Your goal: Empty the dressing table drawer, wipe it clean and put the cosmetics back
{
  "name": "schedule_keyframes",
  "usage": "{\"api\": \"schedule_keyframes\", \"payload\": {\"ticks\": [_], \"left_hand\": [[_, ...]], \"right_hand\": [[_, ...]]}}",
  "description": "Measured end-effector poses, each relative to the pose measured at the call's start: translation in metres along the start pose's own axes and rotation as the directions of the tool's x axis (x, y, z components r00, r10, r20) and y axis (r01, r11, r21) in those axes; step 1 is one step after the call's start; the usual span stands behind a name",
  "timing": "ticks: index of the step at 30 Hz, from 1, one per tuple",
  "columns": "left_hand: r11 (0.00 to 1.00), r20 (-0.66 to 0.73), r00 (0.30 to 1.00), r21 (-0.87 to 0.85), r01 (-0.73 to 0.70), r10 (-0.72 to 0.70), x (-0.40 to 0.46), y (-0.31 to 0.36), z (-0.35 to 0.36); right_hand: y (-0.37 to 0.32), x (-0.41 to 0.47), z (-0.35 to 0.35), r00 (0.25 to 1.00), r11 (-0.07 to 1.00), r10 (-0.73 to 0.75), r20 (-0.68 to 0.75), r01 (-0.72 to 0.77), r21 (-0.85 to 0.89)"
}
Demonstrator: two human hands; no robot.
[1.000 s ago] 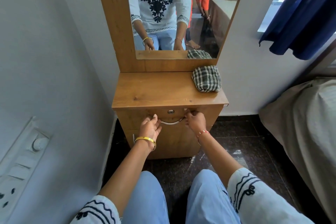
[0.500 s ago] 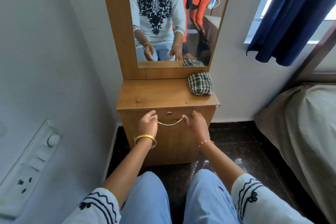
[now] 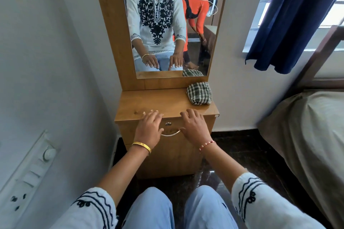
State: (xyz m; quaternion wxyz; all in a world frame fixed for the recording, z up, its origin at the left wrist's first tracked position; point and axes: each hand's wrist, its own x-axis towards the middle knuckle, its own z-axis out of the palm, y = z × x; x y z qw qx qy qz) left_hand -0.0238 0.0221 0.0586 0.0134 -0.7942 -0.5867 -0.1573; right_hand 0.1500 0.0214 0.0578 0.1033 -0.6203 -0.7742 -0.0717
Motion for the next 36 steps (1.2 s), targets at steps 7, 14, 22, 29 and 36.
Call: {"api": "schedule_keyframes", "payload": {"ticks": [7, 14, 22, 29, 36], "left_hand": [[0.943, 0.059, 0.998, 0.33, -0.038, 0.02, 0.018, -0.014, 0.035], [0.926, -0.013, 0.997, 0.37, -0.069, 0.079, 0.046, -0.028, 0.046], [0.942, -0.017, 0.994, 0.322, -0.094, 0.105, 0.047, -0.032, 0.048], [0.947, 0.039, 0.988, 0.283, -0.153, 0.148, 0.061, -0.023, -0.008], [0.976, -0.071, 0.985, 0.166, -0.143, 0.157, 0.092, -0.004, -0.099]], "right_hand": [[0.006, 0.026, 0.036, 0.993, 0.987, -0.044, -0.113, 0.026, -0.158], [0.023, 0.04, 0.054, 0.958, 0.967, -0.159, -0.239, 0.103, -0.231], [0.027, 0.038, 0.061, 0.942, 0.968, -0.176, -0.287, 0.112, -0.226], [0.019, 0.048, -0.001, 0.991, 0.982, -0.125, -0.047, 0.117, -0.147], [0.016, 0.077, -0.099, 0.987, 0.987, -0.126, -0.097, 0.116, -0.107]]}}
